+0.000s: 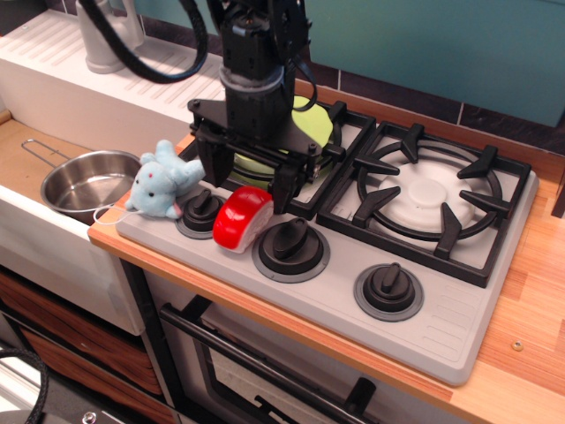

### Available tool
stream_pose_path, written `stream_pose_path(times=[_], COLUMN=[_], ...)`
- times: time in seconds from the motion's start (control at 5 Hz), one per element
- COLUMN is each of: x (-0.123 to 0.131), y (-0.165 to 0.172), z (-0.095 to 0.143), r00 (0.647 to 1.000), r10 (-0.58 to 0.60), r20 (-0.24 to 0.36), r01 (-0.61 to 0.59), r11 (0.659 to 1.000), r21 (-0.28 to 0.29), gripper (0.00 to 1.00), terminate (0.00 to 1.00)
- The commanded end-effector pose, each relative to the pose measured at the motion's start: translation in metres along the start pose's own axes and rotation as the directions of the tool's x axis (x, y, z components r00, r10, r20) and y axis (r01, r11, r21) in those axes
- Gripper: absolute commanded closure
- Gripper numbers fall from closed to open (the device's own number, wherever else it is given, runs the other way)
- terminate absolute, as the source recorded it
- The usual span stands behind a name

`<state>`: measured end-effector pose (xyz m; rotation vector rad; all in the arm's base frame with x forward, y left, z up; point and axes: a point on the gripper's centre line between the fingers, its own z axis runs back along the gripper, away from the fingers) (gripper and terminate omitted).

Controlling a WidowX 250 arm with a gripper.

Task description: End effector reaching salmon

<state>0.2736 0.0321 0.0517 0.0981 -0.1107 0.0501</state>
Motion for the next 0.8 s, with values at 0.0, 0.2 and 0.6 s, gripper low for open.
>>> stream_pose_path(times=[0.0,0.2,0.6], x=[0.0015,0.0023,0.0046], y=[0.0022,0.0003,-0.0007], z=[0.0021,-0.0028,-0.0059], r00=[0.999,0.998,0.998], r10=[0.003,0.007,0.009], r20=[0.050,0.061,0.069], r01=[-0.003,-0.007,-0.009], r11=[1.000,1.000,1.000], r21=[0.003,0.003,0.004], gripper=[0.00,0.00,0.00], terminate=[0.00,0.00,1.00])
